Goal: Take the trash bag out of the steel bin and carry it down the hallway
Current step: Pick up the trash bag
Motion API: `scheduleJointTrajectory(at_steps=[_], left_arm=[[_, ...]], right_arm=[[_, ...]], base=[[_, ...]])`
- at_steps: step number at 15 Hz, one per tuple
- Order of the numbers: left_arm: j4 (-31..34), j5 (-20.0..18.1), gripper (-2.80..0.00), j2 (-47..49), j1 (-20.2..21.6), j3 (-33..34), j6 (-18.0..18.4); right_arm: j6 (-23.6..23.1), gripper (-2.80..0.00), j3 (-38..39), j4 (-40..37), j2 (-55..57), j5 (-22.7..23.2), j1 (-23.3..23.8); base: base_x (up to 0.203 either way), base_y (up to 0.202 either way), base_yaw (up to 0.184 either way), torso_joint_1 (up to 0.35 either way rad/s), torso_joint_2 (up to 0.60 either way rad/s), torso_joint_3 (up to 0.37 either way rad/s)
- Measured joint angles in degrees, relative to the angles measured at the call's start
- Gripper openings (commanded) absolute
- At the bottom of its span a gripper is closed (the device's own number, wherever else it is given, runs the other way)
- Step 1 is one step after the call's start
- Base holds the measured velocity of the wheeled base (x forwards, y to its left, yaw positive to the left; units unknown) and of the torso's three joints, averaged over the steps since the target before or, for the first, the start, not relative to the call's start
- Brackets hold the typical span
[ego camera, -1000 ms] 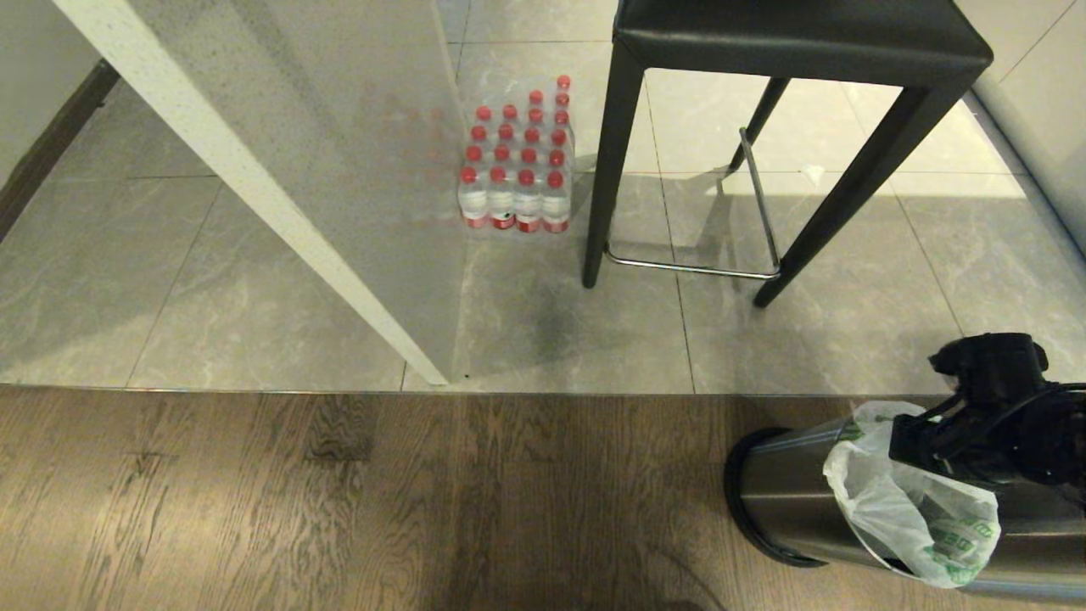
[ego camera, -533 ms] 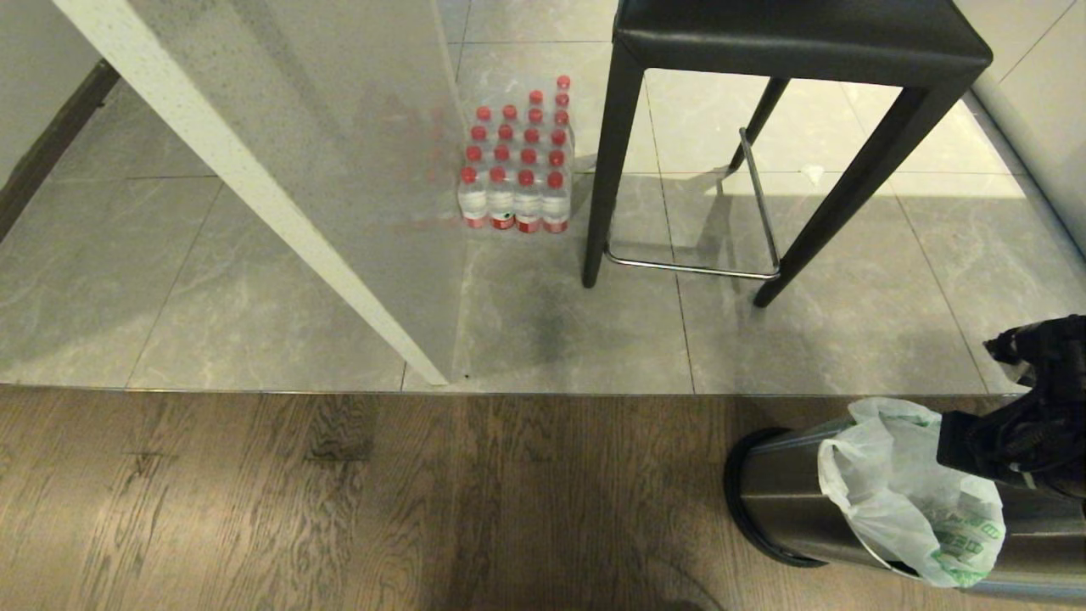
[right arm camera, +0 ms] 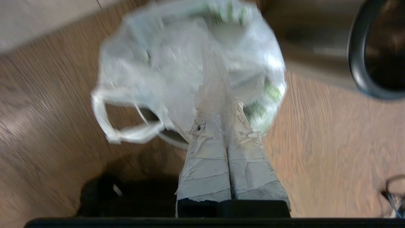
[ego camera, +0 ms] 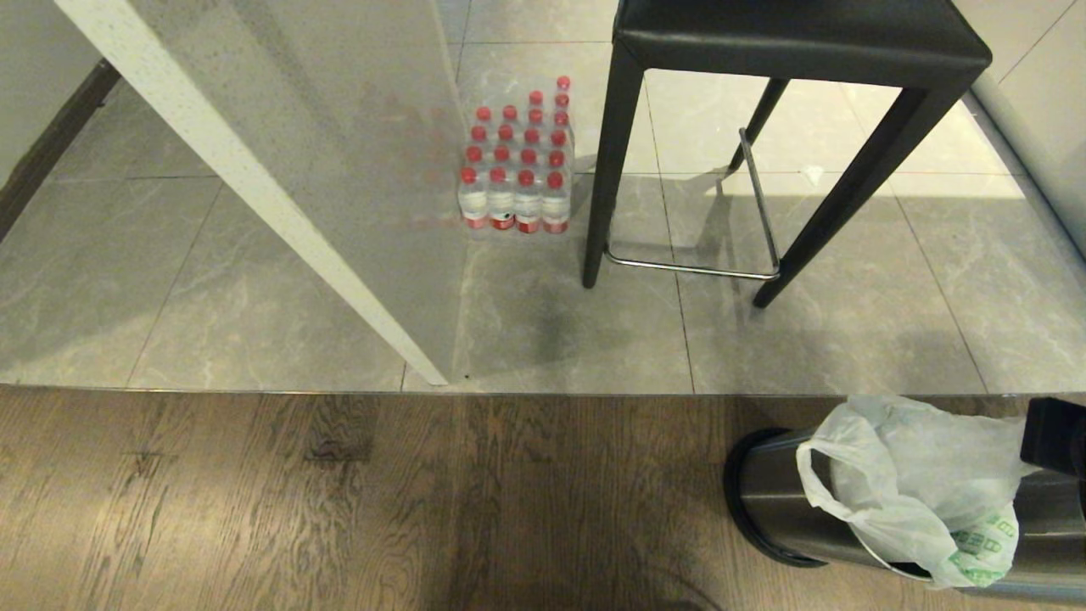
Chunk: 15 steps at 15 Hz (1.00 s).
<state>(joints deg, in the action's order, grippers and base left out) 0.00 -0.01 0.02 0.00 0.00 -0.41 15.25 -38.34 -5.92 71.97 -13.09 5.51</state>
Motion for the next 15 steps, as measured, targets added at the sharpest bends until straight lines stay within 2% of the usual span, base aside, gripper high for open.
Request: scheduleJointTrajectory(at_steps=[7,12,15], left_arm=[[0.0,-0.02,-2.8,0.0,0.0,0.0,-0.01],[0.0,0.01,-2.8,0.0,0.0,0.0,0.0],[0.0,-0.01,-2.8,0.0,0.0,0.0,-0.01]], right_arm=[[-0.29,-2.8,3.47,2.31,3.77,-2.3,0.18],[-5.29,-2.8,8.02,11.56,11.17,-5.12,0.39],[-6.18,-2.8,9.18,18.86,19.54,-6.84,0.46]], base=[[0.0,0.0,0.0,0.0,0.0,0.0],[0.0,0.0,0.0,0.0,0.0,0.0],[0.0,0.0,0.0,0.0,0.0,0.0]])
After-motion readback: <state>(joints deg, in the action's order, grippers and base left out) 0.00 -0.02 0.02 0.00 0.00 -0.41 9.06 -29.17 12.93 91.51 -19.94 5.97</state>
